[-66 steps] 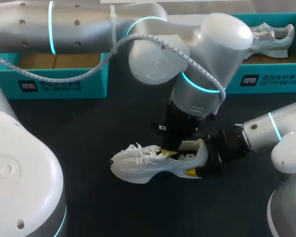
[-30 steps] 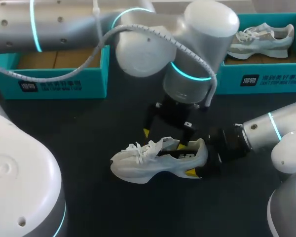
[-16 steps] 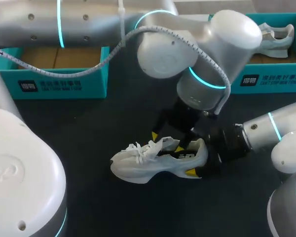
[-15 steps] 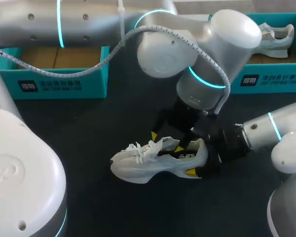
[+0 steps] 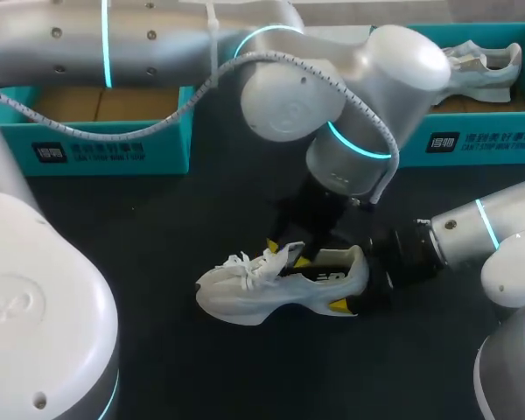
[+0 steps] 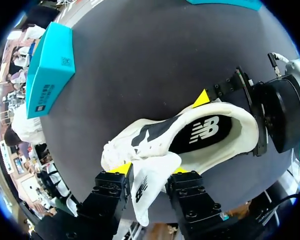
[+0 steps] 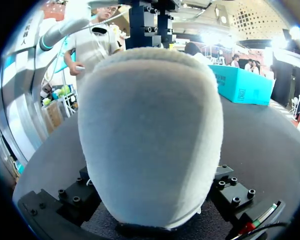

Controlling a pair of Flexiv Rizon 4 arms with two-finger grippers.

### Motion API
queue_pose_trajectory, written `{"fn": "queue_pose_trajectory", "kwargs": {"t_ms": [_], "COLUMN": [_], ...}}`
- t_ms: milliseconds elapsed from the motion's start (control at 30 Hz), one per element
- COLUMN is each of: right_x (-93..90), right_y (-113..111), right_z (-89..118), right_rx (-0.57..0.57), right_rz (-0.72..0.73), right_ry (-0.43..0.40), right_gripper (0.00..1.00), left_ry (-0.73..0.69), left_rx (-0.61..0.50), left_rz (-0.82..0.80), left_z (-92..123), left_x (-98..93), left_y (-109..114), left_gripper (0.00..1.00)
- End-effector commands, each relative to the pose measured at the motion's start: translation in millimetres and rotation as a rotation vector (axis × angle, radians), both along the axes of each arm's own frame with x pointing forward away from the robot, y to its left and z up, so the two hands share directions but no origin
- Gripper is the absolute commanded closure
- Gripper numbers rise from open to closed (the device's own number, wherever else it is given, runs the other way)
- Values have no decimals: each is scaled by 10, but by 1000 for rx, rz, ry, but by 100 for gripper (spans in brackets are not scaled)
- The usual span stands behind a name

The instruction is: Take the shoe out of the shoebox, open the shoe tongue, remove and reinsert the insole, then place the shoe into the shoebox

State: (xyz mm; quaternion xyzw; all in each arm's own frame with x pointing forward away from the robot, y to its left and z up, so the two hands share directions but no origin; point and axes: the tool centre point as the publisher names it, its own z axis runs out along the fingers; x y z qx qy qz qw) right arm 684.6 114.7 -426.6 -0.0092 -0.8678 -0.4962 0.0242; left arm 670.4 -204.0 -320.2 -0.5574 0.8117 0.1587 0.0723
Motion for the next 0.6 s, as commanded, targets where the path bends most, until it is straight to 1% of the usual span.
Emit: {"fn": "queue_pose_trajectory", "kwargs": {"t_ms": [33,233,433,600], "right_x": [-21,-21,-21,-21], "right_y": [-16,-16,-16,-16], "right_z": [-97,-97,-97,-97], "right_rx": [-3,-3,-3,-3], "right_rz": [0,0,0,0], "right_ry": [2,2,2,2], "right_gripper": [100,100,100,100], "left_ry": [-2,-46,-142,-211], "left_rx": [-12,-5,8,-19], "left_rz": [23,124,270,405], "left_z": [26,61,80,122], "left_x": [-59,-138,-158,-145], "left_y": [53,205,359,508], "left_gripper": [100,100,100,100]}}
